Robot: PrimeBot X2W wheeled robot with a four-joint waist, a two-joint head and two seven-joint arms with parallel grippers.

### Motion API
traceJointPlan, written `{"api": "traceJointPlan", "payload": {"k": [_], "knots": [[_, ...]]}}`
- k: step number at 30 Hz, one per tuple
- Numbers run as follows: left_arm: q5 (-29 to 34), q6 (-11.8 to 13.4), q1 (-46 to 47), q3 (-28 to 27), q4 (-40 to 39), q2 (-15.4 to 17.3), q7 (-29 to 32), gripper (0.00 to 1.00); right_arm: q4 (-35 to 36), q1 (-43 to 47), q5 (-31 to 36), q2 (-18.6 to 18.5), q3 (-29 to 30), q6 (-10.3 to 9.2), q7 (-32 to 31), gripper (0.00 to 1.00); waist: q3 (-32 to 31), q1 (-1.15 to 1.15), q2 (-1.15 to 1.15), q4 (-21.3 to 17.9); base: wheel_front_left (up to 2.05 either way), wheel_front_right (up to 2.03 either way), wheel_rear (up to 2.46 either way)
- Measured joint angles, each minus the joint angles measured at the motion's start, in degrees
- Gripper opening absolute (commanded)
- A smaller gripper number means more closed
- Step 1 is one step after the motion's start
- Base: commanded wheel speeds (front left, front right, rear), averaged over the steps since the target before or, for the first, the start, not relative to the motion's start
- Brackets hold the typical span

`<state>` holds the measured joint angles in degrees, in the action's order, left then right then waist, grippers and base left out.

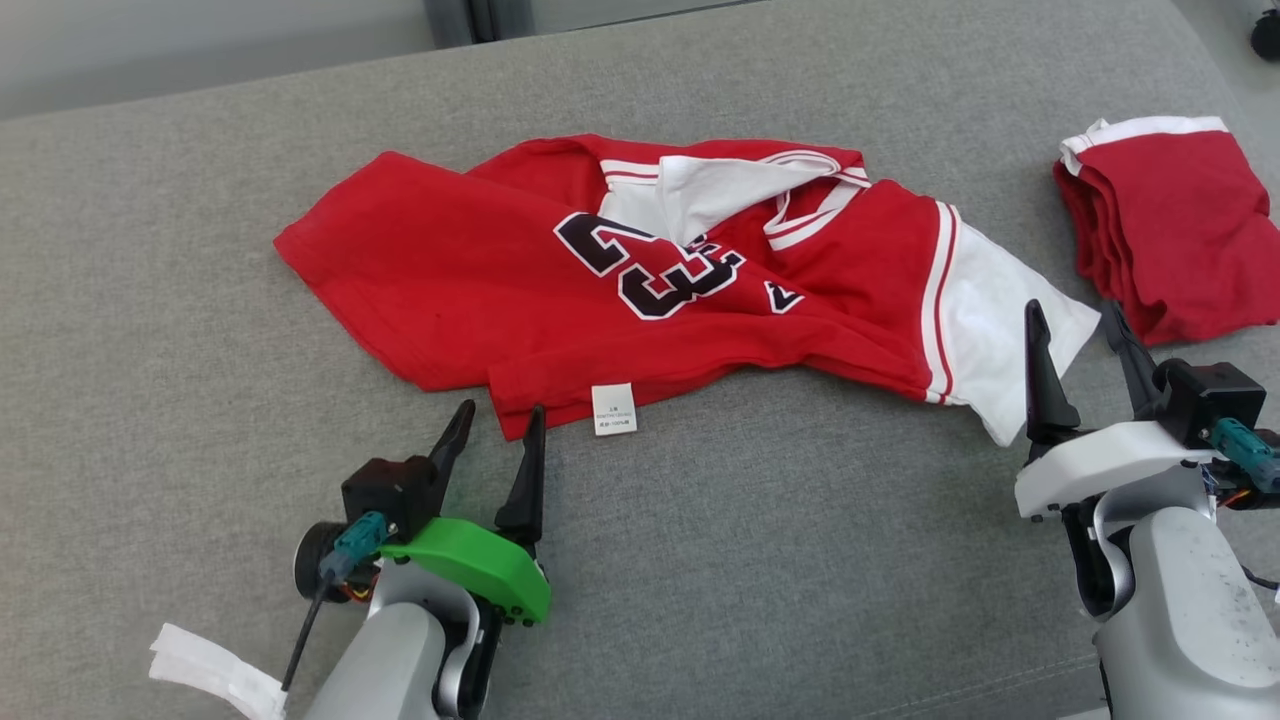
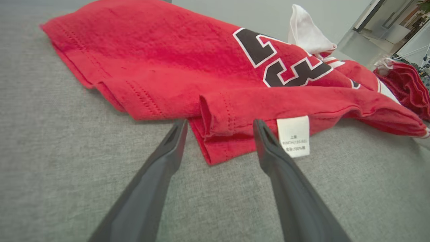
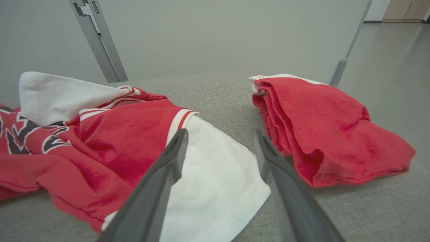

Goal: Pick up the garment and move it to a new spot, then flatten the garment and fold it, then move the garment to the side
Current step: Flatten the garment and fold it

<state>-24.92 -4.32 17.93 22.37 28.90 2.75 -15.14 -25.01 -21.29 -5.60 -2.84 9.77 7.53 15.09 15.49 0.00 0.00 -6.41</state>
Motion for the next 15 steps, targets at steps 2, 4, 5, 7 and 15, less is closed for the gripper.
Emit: {"api": "traceJointPlan", "payload": {"k": [2,4,5,7,15], "knots": [[-1.13,-0.24,1.02,-0.26,1.24,0.01,0.00,1.00,0.10,-0.32,-0.14,0.00,-0.56,0.00,0.00,1.00,0.86,0.00,0.00,-0.50,0.00,0.00,0.00],[-1.25,-0.63,2.20,-0.36,2.08,0.01,0.00,1.00,0.23,-0.53,-0.43,0.01,-0.91,0.00,0.00,1.00,1.71,0.00,0.00,-1.00,0.00,0.00,0.00],[-1.35,-0.74,2.61,-0.35,2.41,0.00,0.00,1.00,0.23,-0.55,-0.45,0.00,-1.04,0.00,0.00,1.00,2.07,0.00,0.00,-1.22,0.00,0.00,0.00],[-1.37,-1.27,2.89,-0.36,2.53,0.01,0.00,0.86,0.24,-0.56,-0.52,0.00,-1.20,0.00,0.00,1.00,2.61,0.00,0.00,-1.57,0.00,0.00,0.00],[-1.47,-2.22,2.74,-1.31,-1.81,0.00,0.00,0.00,0.22,-0.74,-0.26,0.00,-1.22,0.00,0.00,1.00,2.33,0.00,0.00,-1.21,0.00,0.00,0.00]]}}
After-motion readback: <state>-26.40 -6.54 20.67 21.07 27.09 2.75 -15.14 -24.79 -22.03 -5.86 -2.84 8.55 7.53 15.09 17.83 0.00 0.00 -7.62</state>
